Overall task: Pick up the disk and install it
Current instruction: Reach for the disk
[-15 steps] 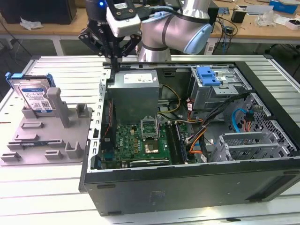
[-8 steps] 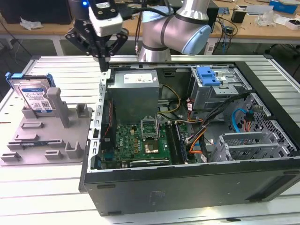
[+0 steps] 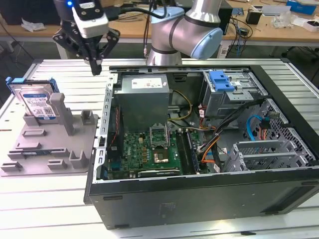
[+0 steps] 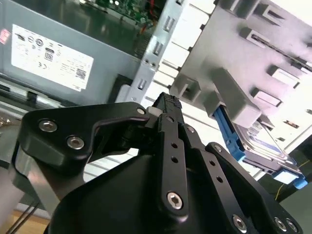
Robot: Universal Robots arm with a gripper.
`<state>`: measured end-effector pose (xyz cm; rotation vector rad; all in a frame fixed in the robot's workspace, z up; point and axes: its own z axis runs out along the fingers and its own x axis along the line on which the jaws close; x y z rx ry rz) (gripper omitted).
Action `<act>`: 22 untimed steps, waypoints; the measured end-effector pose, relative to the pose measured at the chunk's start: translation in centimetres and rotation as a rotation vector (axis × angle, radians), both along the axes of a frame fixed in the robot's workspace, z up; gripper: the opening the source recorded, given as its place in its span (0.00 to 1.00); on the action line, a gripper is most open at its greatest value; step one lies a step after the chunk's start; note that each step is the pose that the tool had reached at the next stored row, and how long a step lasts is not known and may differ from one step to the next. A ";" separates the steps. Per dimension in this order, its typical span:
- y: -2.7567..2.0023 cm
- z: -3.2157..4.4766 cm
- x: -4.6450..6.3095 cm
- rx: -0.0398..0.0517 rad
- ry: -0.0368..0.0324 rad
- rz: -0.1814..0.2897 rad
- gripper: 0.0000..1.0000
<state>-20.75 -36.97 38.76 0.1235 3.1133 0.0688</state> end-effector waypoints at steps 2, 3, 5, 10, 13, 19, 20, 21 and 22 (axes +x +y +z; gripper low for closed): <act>0.36 -0.11 -0.9 0.0001 -0.0001 0.000 0.11; 0.52 -0.14 -1.2 0.0000 0.0000 0.000 0.11; 0.85 -0.23 -2.0 0.0000 0.0000 0.000 0.11; 1.66 -0.44 -3.7 -0.0001 0.0000 0.000 0.11; 2.12 -0.58 -4.7 -0.0001 0.0001 0.000 0.11; 2.94 -0.86 -6.5 -0.0001 0.0002 -0.002 0.11; 3.14 -0.95 -7.0 -0.0001 0.0001 -0.002 0.11; 3.25 -1.00 -7.3 0.0000 0.0001 -0.002 0.11; 3.37 -1.05 -7.6 -0.0001 0.0002 -0.003 0.11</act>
